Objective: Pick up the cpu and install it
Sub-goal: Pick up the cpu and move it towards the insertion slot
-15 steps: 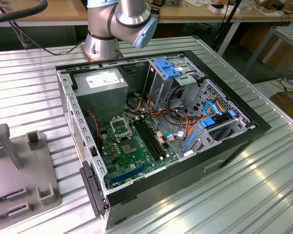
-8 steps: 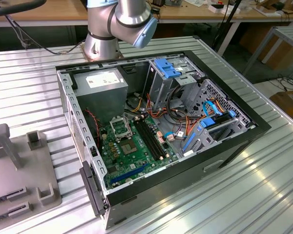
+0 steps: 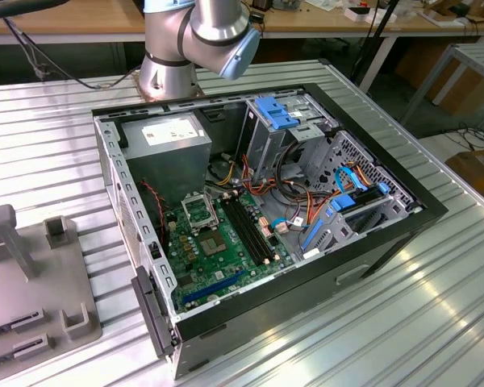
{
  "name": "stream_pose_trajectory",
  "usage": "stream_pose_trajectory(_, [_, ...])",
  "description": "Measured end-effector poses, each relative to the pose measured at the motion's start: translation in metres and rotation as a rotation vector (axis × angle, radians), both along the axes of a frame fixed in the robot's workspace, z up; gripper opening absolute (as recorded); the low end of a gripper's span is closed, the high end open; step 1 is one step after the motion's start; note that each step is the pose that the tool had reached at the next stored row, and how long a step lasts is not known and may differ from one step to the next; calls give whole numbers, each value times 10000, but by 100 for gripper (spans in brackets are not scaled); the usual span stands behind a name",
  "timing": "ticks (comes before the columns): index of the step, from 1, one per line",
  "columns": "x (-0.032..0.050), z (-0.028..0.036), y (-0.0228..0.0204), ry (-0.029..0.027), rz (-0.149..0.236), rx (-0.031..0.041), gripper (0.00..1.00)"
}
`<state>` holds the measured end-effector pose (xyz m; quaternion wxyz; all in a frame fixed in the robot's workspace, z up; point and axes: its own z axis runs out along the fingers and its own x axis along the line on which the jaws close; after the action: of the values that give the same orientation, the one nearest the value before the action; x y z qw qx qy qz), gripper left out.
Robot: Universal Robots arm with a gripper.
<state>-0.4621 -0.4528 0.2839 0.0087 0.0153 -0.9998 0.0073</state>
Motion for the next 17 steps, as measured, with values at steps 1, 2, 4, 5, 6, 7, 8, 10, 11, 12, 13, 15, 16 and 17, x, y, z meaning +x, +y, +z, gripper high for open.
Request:
stream_pose_trajectory(1, [0,10,0,3,0,-2,47])
stream_pose_trajectory(2, [0,19,0,4,0,-2,47])
stream_pose_trajectory(4, [0,30,0,3,0,-2,47])
stream_pose_trajectory(5, [0,36,0,3,0,-2,47])
stream_pose_trajectory(6, [0,41,0,2,0,-1,47])
stream_pose_trajectory(7, [0,47,0,2,0,-2,47])
stream_pose_trajectory(8, [0,53,0,3,0,-2,47])
stream_pose_trajectory(10, [0,63,0,2,0,-1,47])
stream_pose_trajectory(11, [0,70,0,3,0,-1,47])
stream_pose_trajectory(12, [0,75,0,2,0,-1,47])
stream_pose_trajectory(13, [0,81,0,2,0,-1,47])
stream_pose_trajectory(15, [0,93,0,2,0,-2,47])
stream_pose_trajectory(16, [0,100,0,3,0,-2,47])
stream_pose_trajectory(17, [0,106,0,2,0,-1,47])
